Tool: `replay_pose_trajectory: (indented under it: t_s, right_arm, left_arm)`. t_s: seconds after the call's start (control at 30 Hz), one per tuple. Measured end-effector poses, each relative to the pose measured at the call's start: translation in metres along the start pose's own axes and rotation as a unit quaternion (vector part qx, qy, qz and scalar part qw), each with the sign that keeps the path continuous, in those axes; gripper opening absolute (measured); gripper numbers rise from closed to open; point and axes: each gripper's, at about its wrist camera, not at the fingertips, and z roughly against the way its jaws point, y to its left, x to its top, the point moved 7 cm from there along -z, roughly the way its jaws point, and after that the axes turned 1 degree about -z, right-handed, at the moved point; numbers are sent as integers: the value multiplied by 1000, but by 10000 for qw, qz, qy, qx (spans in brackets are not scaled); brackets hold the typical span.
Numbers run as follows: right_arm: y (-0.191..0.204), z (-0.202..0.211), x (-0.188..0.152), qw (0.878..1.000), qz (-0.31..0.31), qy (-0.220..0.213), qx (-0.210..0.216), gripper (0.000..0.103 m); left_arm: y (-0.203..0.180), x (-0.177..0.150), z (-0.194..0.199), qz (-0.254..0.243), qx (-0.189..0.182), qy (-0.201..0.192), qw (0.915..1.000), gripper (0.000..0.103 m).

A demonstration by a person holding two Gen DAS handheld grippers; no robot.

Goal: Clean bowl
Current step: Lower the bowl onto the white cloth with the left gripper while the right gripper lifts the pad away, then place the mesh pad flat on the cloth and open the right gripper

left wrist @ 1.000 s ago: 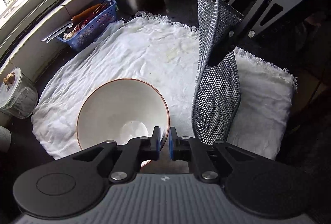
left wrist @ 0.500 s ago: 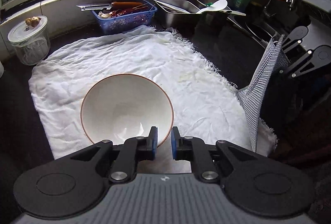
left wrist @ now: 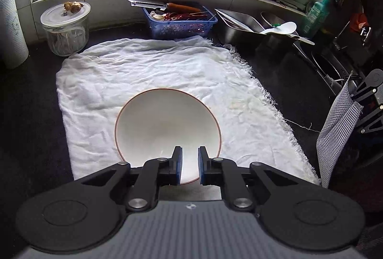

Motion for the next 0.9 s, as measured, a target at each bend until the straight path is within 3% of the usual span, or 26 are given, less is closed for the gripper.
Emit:
replay_pose_trajectory:
  t_s: [0.2,0.47,0.77,0.9]
  right_arm:
    - [-6,-34,24,9996,219,201,-17,10]
    - [-19,-78,69,9997,-175,85,-157,16]
    - [-39,-68,78,9901,-991,-759,-634,20]
    - [-43,-58,72,9822,-1376,-1061,-712,40]
  left_arm:
    - [4,0,3,136,130,-28,9998,12]
    - [10,2,8,344,272,-102,9990,12]
    - [13,0,10,531,304,-160,9980,12]
    - [13,0,11,564,353,-242,9975,12]
